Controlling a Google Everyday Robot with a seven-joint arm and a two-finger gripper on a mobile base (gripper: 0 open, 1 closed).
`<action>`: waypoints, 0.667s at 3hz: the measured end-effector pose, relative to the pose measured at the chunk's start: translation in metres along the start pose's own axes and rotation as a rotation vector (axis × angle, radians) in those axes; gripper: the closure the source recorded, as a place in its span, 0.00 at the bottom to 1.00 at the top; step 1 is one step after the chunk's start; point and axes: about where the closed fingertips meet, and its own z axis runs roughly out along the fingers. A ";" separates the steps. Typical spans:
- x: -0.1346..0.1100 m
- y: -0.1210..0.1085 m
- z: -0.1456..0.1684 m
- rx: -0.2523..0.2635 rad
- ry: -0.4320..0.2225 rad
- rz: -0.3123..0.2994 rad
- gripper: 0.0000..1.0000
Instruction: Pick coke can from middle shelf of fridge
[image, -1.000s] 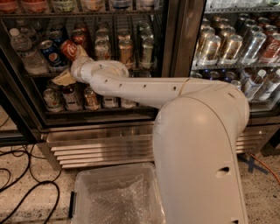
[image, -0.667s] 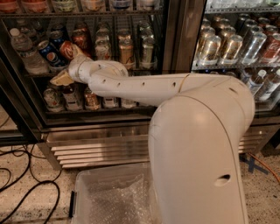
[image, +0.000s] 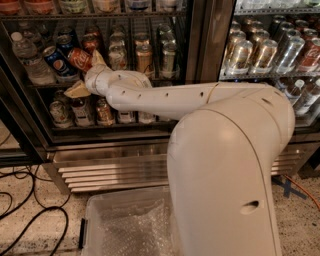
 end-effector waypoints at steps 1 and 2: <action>0.002 -0.008 0.005 0.021 0.011 -0.023 0.00; 0.001 -0.027 0.012 0.073 0.014 -0.060 0.19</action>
Offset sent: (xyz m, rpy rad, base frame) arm 0.0401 -0.0100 0.0210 -0.0475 -0.1302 -0.1326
